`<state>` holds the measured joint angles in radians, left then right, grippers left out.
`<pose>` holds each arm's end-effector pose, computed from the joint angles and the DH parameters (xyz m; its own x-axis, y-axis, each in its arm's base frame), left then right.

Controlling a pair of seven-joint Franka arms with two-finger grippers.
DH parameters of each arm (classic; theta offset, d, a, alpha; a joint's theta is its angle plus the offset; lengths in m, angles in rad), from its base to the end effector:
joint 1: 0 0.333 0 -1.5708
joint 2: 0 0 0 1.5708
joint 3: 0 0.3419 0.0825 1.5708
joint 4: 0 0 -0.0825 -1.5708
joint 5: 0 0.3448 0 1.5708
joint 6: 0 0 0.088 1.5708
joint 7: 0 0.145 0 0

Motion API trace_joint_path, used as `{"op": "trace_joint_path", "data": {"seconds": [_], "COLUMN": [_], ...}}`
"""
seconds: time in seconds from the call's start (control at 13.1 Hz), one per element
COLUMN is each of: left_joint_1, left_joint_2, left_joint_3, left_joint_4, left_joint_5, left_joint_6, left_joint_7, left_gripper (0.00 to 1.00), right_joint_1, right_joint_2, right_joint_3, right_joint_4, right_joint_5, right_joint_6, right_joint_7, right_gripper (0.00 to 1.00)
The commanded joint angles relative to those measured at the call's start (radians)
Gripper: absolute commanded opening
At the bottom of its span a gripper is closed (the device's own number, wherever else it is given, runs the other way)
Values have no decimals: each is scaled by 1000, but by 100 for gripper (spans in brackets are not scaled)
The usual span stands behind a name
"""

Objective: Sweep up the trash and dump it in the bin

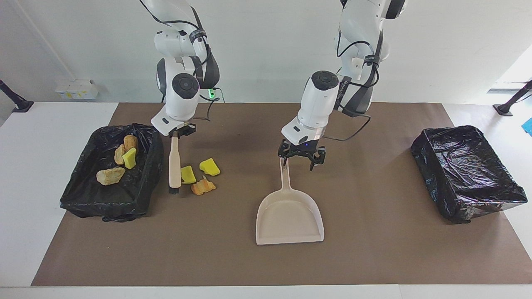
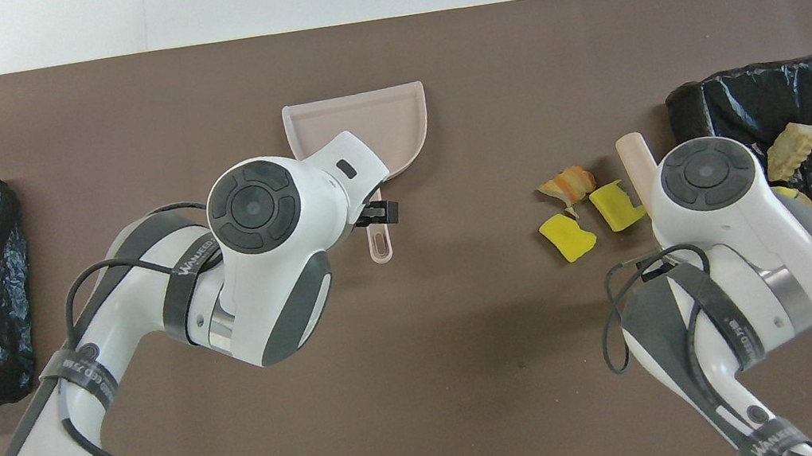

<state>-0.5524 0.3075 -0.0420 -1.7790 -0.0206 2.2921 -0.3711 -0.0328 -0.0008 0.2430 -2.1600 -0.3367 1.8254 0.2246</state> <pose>0.5297 -0.3566 0.4118 0.9645 -0.1941 0.1791 -0.2145 -0.9713 0.1025 0.4523 0.0566 0.3919 0.9602 0.0728 -0.2697 0.1666 -0.9242 0.3437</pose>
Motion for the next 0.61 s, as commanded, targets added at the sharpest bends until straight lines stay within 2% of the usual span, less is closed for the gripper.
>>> {"op": "trace_joint_path", "data": {"seconds": [0.0,0.3,0.38,0.53], "left_joint_1": [-49,-92,-92,-90], "left_joint_2": [-7,47,47,47], "left_joint_3": [19,21,21,21], "left_joint_4": [-62,-68,-66,-68], "left_joint_5": [13,59,76,84], "left_joint_6": [82,138,138,138], "left_joint_7": [-74,-172,-204,-223], "left_gripper": [100,100,98,84], "right_joint_1": [-28,-27,-27,-15], "right_joint_2": [-8,36,39,48], "right_joint_3": [16,18,21,21], "right_joint_4": [-4,-7,-3,-3], "right_joint_5": [-15,-5,4,19], "right_joint_6": [14,52,52,52], "right_joint_7": [-44,-27,-22,-24], "right_gripper": [0,0,0,0]}}
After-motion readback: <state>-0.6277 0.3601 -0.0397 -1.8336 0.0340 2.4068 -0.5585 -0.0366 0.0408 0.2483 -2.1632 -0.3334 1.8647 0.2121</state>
